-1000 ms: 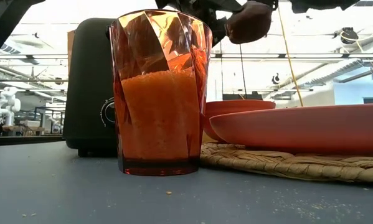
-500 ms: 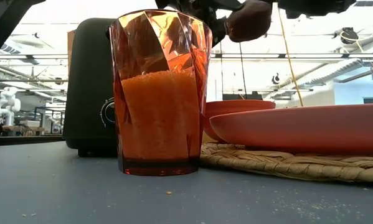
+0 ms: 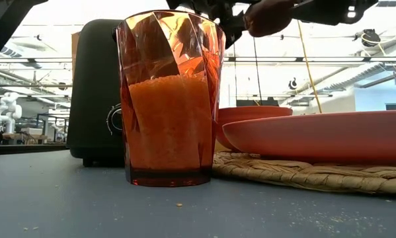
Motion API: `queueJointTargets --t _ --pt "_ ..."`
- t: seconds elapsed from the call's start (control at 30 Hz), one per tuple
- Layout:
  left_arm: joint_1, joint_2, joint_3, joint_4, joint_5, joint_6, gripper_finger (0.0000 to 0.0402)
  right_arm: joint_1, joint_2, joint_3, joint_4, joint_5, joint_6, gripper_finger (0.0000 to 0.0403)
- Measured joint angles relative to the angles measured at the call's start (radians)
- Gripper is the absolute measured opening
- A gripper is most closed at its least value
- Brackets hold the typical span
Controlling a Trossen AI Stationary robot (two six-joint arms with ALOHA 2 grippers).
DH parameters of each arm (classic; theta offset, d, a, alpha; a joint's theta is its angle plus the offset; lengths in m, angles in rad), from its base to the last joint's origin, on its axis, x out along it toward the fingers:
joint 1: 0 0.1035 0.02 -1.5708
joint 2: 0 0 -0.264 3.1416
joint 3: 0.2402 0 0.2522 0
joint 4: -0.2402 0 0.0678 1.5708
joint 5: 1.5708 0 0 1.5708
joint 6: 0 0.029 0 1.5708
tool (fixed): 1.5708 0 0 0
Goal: Arrange a breakfast setting
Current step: Put the apple on the table mat
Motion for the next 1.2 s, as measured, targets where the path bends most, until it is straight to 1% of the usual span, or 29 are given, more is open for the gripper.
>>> queueJointTargets --t 0.13,0.43,0.53,0.63,0.8,1.0,1.1,1.2 --pt "0.0 0.0 0.0 0.0 0.0 -0.01 0.0207 0.0 0.0 0.0 0.0 0.001 -0.005 0.0346" --pt "0.001 0.0 0.0 -0.001 0.001 -0.018 0.0207 0.001 0.0 0.0 -0.001 0.003 0.0 0.0262" --pt "0.001 0.0 0.0 -0.001 0.001 -0.018 0.0207 0.001 0.0 0.0 -0.001 0.003 0.001 0.0242" --pt "0.001 0.0 0.0 -0.001 -0.002 -0.018 0.0207 0.001 0.0 0.0 -0.001 0.003 0.003 0.0236" --pt "0.0 0.0 0.0 -0.001 -0.015 -0.025 0.0207 0.001 0.0 0.0 -0.001 0.0 0.022 0.0242" --pt "0.0 0.0 0.0 -0.001 -0.02 -0.027 0.021 0.001 0.0 0.0 -0.003 0.0 0.028 0.0238" --pt "0.0 0.0 0.0 -0.001 -0.027 -0.053 0.0228 0.001 0.0 0.0 -0.01 0.001 0.037 0.0239" --pt "0.002 0.0 0.0 -0.002 -0.035 -0.072 0.0257 0.001 0.0 0.0 -0.014 0.003 0.066 0.0239"
